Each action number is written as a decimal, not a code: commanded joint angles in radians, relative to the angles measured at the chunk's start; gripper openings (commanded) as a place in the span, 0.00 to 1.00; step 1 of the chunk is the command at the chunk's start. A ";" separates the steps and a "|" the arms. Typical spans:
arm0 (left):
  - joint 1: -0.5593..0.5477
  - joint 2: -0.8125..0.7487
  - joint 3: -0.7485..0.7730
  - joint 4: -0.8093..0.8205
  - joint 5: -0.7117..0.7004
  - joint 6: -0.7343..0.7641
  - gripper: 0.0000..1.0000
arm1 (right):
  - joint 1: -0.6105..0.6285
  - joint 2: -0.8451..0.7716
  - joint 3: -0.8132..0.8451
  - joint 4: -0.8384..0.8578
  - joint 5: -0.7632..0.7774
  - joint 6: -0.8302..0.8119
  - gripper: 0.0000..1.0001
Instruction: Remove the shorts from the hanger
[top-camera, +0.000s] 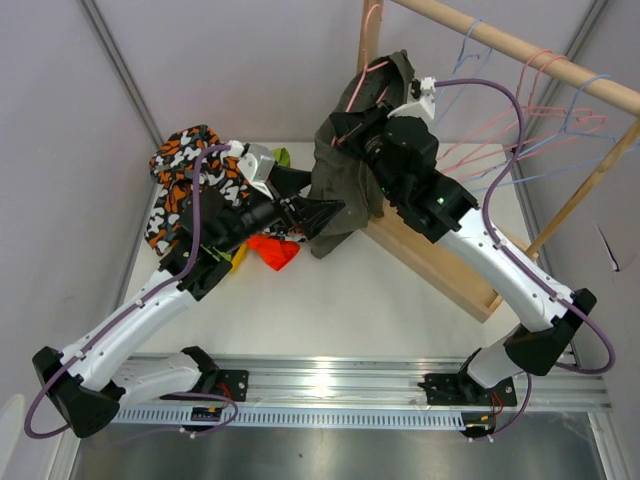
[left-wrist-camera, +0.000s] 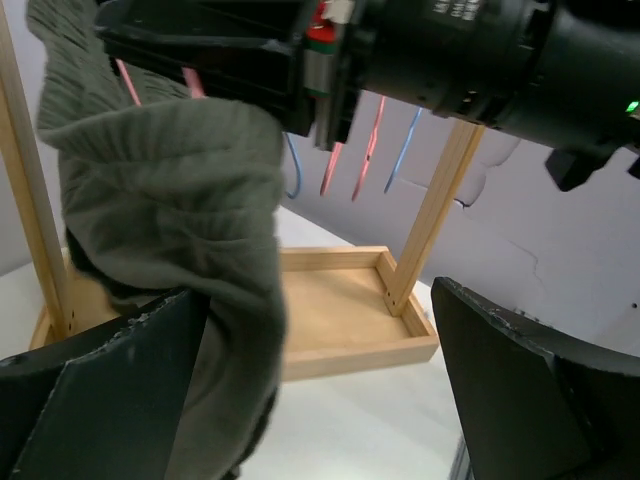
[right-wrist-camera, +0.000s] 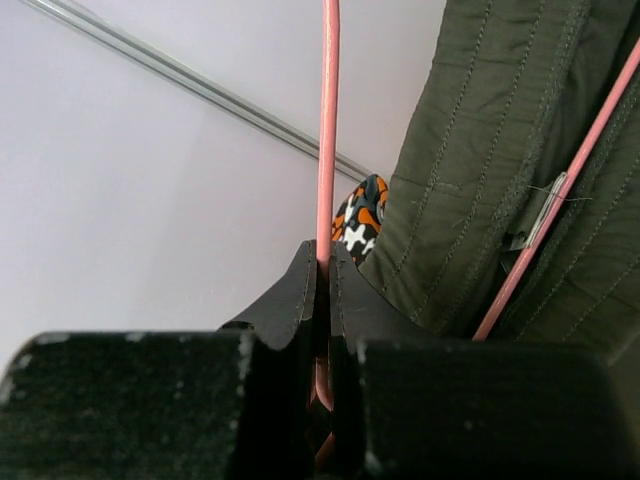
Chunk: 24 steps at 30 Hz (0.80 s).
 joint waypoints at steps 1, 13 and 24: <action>-0.012 0.025 0.043 0.089 -0.025 0.019 0.98 | -0.001 -0.100 0.029 0.088 -0.014 0.027 0.00; -0.048 0.037 -0.036 0.140 -0.121 0.022 0.63 | 0.004 -0.161 0.003 0.086 -0.063 0.130 0.00; -0.102 -0.050 -0.021 0.038 -0.267 0.045 0.00 | -0.016 -0.230 -0.092 0.063 -0.065 0.170 0.00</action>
